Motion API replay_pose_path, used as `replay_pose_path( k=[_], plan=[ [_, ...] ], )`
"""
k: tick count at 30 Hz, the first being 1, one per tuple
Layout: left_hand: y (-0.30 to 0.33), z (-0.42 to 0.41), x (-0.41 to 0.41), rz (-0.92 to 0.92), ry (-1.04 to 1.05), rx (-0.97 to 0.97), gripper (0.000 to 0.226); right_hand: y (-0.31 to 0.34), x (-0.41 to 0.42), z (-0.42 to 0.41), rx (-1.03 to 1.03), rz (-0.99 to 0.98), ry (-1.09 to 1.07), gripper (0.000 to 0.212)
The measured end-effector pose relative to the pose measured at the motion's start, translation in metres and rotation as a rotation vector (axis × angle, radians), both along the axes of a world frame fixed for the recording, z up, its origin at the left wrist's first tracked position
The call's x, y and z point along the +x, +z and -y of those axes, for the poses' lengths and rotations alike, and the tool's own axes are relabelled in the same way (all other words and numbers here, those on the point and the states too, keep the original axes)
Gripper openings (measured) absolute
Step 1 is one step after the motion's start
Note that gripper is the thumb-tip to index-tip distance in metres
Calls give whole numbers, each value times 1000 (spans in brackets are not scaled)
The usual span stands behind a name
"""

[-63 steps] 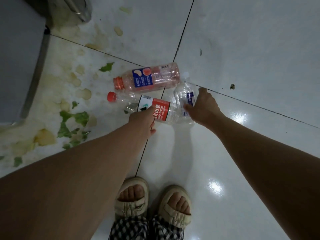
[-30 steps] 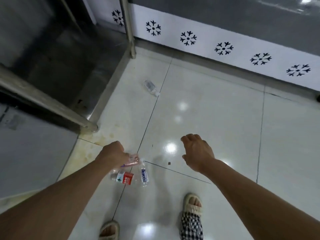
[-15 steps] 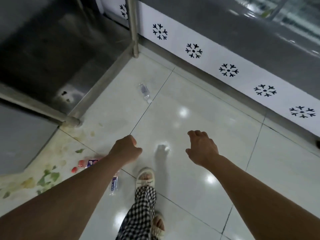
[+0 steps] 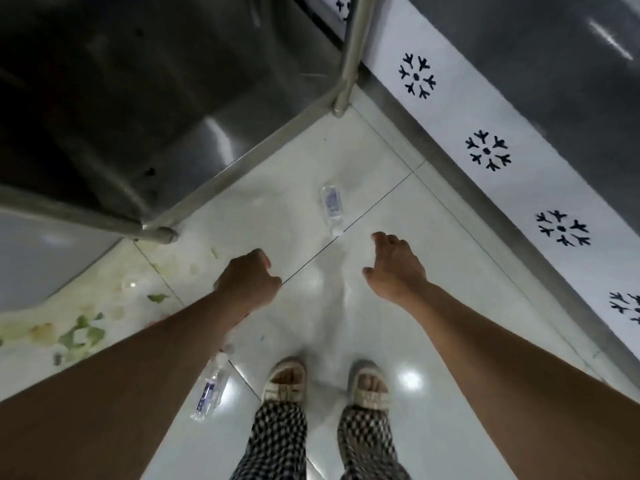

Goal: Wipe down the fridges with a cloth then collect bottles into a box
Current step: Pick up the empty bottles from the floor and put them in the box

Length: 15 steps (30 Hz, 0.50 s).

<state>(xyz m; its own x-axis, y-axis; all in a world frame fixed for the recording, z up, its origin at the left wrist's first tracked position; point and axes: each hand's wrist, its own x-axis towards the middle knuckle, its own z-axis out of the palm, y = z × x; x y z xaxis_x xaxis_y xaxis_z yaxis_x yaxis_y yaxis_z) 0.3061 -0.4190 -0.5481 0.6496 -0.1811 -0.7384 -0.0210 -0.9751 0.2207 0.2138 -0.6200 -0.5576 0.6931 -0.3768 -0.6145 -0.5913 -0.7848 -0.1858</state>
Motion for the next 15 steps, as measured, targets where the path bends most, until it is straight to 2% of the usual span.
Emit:
replay_pose_path(
  k=[8,15],
  plan=[
    [-58,24,8,28,153,53,37,-94,70,38,57,6,142,65],
    [-170,45,-3,62,242,45,42,-224,105,59,64,41,145,84]
  ],
)
